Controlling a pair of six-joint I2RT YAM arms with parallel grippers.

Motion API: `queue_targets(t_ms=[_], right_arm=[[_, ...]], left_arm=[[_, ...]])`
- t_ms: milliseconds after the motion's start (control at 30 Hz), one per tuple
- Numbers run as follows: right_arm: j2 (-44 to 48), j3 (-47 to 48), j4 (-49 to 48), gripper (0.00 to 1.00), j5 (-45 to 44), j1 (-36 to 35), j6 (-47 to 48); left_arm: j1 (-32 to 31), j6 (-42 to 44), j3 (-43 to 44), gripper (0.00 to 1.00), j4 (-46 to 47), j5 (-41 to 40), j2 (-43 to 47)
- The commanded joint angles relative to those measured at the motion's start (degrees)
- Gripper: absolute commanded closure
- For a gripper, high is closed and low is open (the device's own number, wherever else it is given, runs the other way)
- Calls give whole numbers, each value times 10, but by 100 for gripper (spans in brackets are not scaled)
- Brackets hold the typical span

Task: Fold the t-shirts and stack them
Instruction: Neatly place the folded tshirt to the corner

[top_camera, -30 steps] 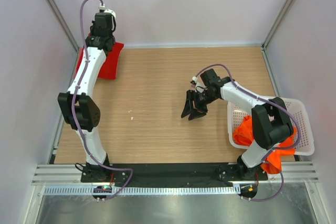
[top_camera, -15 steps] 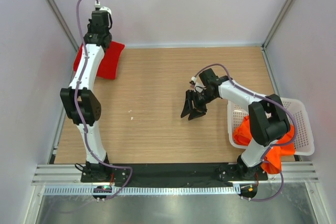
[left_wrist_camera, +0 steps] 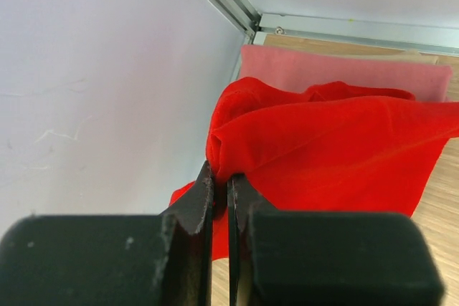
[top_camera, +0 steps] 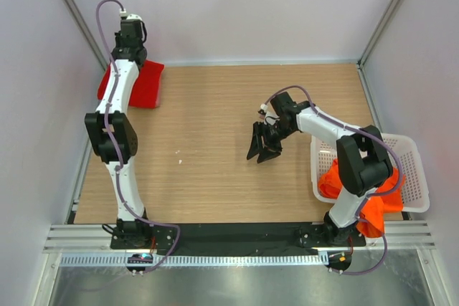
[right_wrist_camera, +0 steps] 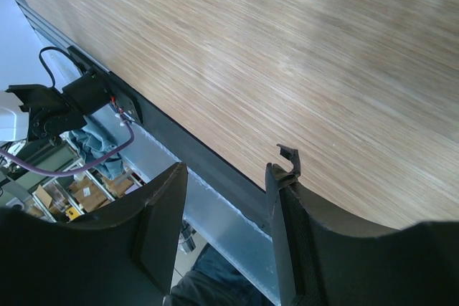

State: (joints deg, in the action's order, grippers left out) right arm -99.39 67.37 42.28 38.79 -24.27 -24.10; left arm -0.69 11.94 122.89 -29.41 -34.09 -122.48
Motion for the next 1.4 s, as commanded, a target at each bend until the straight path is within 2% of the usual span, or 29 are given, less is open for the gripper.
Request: queue_targets(t_ms=[0,633,733,767,833,933,967,1100,1167,1233,1367], right_arm=[[-6,28,15,46,-6,-1,7],[-53,88,49,45,-23,2,-1],[-62,95,49,45,-27,2,-8],[-65,96,47,45,-27,1,-10],[-70,97,49,45,-28,1,-14],[-67,101,59,45,-31,1,-17],[-64,106,63,45,-32,2,-17],[-60,143,92,45,-44,1,-3],[-60,168,111,44,-49,1,2],[-57,179,119,44,-49,1,4],[-35,177,105,44,-41,2,-12]], left_arm=[[4,-25,25,100,53,-3,-2],[45,-39,24,100,117,-45,-83],[48,-39,38,88,128,-67,-103],[51,-40,44,73,130,-76,-109],[53,-41,62,69,133,-93,-127],[55,-42,82,56,148,-120,-130],[56,-46,89,46,148,-134,-125],[55,-78,85,35,136,-130,-87],[55,-90,87,24,128,-129,-67],[54,-101,75,19,118,-112,-50],[51,-185,30,19,55,-53,6]])
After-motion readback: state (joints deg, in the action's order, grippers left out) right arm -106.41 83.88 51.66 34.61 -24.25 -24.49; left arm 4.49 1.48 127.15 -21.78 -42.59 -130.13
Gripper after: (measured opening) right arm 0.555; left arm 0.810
